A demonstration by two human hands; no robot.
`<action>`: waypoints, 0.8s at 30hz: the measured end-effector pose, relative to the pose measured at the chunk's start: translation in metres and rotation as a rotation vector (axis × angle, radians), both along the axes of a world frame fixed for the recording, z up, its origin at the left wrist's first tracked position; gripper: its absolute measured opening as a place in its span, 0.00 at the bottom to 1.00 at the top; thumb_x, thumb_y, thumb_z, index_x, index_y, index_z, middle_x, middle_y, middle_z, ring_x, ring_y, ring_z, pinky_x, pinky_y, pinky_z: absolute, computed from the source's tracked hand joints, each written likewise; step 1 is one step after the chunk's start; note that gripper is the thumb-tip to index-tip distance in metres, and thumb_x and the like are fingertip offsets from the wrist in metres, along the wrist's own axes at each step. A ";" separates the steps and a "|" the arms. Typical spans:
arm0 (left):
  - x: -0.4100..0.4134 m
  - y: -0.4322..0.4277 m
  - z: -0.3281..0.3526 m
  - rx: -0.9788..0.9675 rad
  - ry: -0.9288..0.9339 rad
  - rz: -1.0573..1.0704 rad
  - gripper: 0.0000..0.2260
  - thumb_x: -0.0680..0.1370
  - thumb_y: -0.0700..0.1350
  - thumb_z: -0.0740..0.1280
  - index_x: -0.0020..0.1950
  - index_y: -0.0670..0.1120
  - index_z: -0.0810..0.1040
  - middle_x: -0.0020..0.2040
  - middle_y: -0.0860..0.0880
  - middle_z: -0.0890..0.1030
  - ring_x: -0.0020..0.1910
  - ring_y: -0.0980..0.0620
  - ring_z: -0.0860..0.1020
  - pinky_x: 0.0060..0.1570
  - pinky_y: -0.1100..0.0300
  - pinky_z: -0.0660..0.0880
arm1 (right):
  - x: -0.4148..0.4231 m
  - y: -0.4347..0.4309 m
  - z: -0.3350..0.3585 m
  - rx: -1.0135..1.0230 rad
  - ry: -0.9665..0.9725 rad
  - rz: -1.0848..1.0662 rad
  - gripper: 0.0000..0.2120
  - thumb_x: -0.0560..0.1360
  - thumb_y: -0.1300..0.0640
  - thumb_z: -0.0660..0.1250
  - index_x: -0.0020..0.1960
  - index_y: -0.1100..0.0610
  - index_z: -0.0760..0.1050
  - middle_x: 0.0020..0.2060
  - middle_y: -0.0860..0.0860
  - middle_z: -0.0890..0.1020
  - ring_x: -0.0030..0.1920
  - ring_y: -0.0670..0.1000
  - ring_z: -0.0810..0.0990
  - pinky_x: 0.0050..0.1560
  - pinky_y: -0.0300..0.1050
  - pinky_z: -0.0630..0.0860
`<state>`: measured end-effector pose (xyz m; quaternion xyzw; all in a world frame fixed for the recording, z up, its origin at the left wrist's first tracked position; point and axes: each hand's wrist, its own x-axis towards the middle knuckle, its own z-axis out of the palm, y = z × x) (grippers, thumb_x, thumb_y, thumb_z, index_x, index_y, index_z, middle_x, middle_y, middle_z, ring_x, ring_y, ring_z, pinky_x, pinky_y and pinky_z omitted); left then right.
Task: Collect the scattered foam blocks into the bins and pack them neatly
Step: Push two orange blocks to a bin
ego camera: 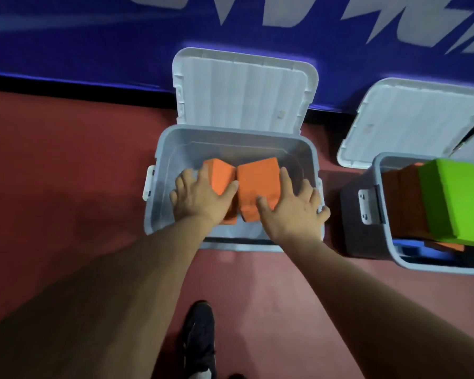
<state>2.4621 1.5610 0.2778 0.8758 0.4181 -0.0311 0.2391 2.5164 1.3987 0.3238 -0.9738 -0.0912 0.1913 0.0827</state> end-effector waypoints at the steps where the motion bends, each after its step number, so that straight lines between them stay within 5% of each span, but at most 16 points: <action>1: -0.008 -0.003 0.005 -0.022 -0.002 0.024 0.36 0.75 0.70 0.61 0.78 0.54 0.63 0.75 0.46 0.62 0.76 0.45 0.58 0.72 0.48 0.58 | -0.001 -0.001 -0.002 -0.008 0.007 0.026 0.37 0.79 0.35 0.57 0.81 0.41 0.44 0.81 0.59 0.52 0.80 0.63 0.47 0.75 0.70 0.49; 8: -0.053 -0.012 -0.013 0.014 -0.028 0.140 0.33 0.76 0.67 0.63 0.76 0.50 0.67 0.73 0.46 0.67 0.73 0.44 0.63 0.71 0.47 0.59 | -0.016 -0.001 -0.023 -0.042 0.064 0.189 0.35 0.80 0.37 0.57 0.81 0.38 0.43 0.79 0.58 0.55 0.79 0.63 0.49 0.74 0.69 0.50; 14: -0.136 0.005 0.015 0.082 -0.099 0.256 0.33 0.77 0.68 0.59 0.78 0.52 0.66 0.78 0.47 0.61 0.75 0.43 0.60 0.70 0.47 0.60 | -0.070 0.044 -0.009 -0.003 0.061 0.474 0.35 0.81 0.37 0.55 0.81 0.38 0.42 0.80 0.57 0.56 0.80 0.61 0.48 0.74 0.69 0.49; 18: -0.220 0.015 0.026 0.170 -0.177 0.415 0.38 0.75 0.69 0.58 0.77 0.46 0.70 0.73 0.41 0.70 0.70 0.38 0.69 0.66 0.43 0.67 | -0.135 0.080 -0.005 0.009 0.055 0.672 0.34 0.80 0.39 0.55 0.81 0.39 0.43 0.80 0.57 0.56 0.80 0.61 0.50 0.75 0.68 0.50; 24: -0.415 0.003 0.025 0.174 -0.068 0.703 0.38 0.76 0.71 0.53 0.80 0.49 0.63 0.74 0.42 0.69 0.72 0.41 0.67 0.68 0.43 0.65 | -0.299 0.125 -0.009 0.045 0.012 1.054 0.34 0.80 0.37 0.58 0.81 0.38 0.48 0.77 0.58 0.62 0.78 0.61 0.57 0.73 0.67 0.55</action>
